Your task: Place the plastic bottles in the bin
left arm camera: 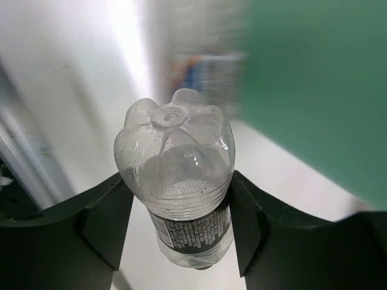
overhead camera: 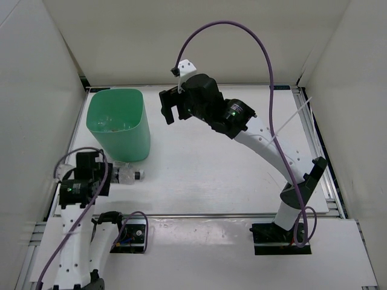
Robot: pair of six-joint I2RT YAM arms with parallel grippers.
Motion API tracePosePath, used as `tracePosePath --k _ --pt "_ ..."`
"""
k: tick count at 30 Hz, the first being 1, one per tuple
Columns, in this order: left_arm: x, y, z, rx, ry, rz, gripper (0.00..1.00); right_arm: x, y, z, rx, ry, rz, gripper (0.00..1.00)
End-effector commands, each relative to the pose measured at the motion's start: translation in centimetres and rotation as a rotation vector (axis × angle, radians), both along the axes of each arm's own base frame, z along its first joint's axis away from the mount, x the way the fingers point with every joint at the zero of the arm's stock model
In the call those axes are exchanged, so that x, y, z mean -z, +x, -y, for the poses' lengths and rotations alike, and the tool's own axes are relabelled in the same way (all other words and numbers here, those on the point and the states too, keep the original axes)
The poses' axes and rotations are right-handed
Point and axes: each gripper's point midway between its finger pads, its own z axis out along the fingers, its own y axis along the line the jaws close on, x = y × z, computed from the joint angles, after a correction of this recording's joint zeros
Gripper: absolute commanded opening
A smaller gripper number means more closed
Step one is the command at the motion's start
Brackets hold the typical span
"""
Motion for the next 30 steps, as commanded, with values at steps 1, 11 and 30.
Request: tracePosePath --k 1,11,30 --pt "-6.3 -1.9 -1.5 -0.019 0.088 0.066 0.42 -1.7 -0.3 1.5 0.048 0.027 0.020 1.00" --pt "-25.3 6.3 -6.2 0.072 0.541 0.423 0.43 0.3 0.0 2.5 0.098 0.025 -0.075 1.00" --pt "-28.6 7.4 -5.6 0.097 0.608 0.517 1.00 2.4 -0.6 5.4 0.142 -0.035 -0.153 1.00"
